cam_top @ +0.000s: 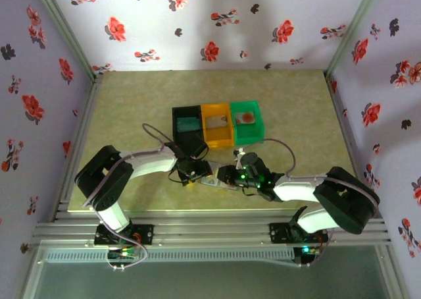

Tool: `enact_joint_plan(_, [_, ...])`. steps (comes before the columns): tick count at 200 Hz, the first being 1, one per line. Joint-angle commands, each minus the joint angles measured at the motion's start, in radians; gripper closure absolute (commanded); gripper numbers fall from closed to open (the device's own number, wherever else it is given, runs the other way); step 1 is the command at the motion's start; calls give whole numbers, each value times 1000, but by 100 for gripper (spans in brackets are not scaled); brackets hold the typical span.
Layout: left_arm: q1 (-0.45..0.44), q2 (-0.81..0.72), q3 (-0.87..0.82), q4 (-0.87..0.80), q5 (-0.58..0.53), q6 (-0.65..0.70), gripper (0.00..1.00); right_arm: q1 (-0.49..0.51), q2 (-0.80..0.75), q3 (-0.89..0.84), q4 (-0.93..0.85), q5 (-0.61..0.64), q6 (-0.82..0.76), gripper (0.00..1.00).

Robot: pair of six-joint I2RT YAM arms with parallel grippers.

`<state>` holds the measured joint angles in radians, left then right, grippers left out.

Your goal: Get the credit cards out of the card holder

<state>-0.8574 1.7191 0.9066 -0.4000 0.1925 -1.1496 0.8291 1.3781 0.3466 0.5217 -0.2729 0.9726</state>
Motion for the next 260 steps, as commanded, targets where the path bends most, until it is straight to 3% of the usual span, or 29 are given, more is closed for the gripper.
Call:
enact_joint_plan(1, [-35,226,-177,240,176,-2,32,2,-6,42,-86,24,-4,70])
enact_joint_plan(20, [-28,182,-174,188,157,12,32,2,4,63,-123,36,-8,66])
enact_joint_plan(56, [-22,118,-158,82,98,43,32,2,46,67,-110,43,4,67])
enact_joint_plan(193, [6,100,-154,-125,-45,138,32,2,115,74,-123,61,9,71])
enact_joint_plan(260, [18,26,-126,-264,-208,166,31,3,136,79,-131,71,6,73])
